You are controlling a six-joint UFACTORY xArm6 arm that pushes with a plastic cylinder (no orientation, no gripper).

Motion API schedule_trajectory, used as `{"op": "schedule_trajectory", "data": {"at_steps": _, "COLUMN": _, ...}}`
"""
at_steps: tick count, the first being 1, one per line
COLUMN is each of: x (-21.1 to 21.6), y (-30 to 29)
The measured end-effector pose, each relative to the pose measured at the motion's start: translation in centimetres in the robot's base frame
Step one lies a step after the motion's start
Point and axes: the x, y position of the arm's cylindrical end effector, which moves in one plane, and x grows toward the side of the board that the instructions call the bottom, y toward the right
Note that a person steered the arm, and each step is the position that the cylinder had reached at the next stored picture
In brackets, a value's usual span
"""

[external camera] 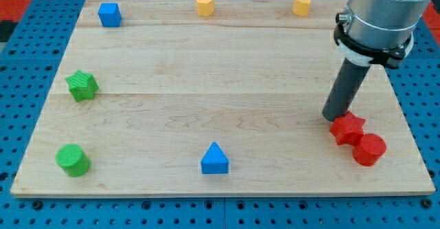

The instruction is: Push the blue triangle closer to the red star

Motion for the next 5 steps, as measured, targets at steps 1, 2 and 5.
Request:
{"op": "schedule_trajectory", "data": {"at_steps": 1, "x": -0.7, "y": -2.2}}
{"op": "schedule_trajectory", "data": {"at_steps": 2, "x": 0.0, "y": -7.1}}
{"op": "schedule_trajectory", "data": {"at_steps": 5, "x": 8.7, "y": -10.3}}
